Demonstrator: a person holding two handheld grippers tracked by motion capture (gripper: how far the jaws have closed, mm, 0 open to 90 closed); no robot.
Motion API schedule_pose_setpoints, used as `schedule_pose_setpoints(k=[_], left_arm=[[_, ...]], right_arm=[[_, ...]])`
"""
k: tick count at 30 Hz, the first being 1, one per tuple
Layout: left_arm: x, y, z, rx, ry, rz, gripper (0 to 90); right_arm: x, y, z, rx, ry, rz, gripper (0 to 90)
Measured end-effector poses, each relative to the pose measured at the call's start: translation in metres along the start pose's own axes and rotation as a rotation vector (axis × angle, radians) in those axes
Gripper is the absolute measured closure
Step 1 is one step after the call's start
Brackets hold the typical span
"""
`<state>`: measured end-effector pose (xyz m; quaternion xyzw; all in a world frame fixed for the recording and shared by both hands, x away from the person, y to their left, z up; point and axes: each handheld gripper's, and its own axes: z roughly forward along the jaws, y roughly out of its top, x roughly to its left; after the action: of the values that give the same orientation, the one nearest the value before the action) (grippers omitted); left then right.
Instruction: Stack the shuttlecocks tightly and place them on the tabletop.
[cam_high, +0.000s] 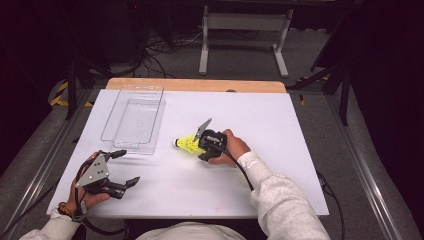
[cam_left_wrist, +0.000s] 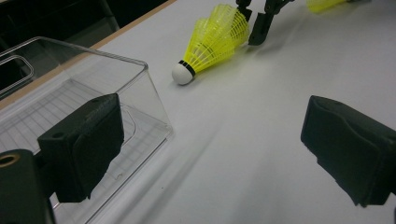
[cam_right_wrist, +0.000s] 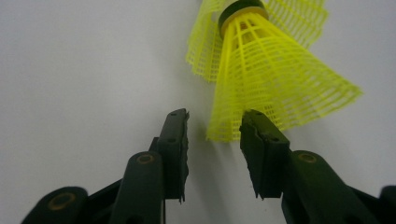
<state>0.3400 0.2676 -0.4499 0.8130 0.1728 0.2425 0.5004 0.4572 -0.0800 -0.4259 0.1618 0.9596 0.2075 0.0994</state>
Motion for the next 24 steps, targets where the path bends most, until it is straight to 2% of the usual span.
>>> schedule_pose_setpoints(k=[3, 7, 11, 17, 24], left_arm=[[0.000, 0.000, 0.000, 0.001, 0.000, 0.001, 7.1], [0.000, 0.000, 0.000, 0.001, 0.001, 0.000, 7.1], [0.000, 0.000, 0.000, 0.000, 0.000, 0.000, 7.1], [0.000, 0.001, -0.001, -0.004, 0.004, 0.004, 7.1], [0.000, 0.001, 0.000, -0.004, 0.000, 0.002, 7.1]], right_arm=[[-0.001, -0.001, -0.004, -0.019, 0.000, 0.007, 64.4], [-0.002, -0.002, -0.006, -0.047, 0.003, 0.016, 70.9], [0.002, 0.002, -0.008, -0.072, 0.004, 0.003, 78.0], [0.005, 0.007, -0.009, -0.092, -0.014, -0.004, 79.2], [0.007, 0.009, -0.004, -0.051, -0.021, -0.021, 72.6]])
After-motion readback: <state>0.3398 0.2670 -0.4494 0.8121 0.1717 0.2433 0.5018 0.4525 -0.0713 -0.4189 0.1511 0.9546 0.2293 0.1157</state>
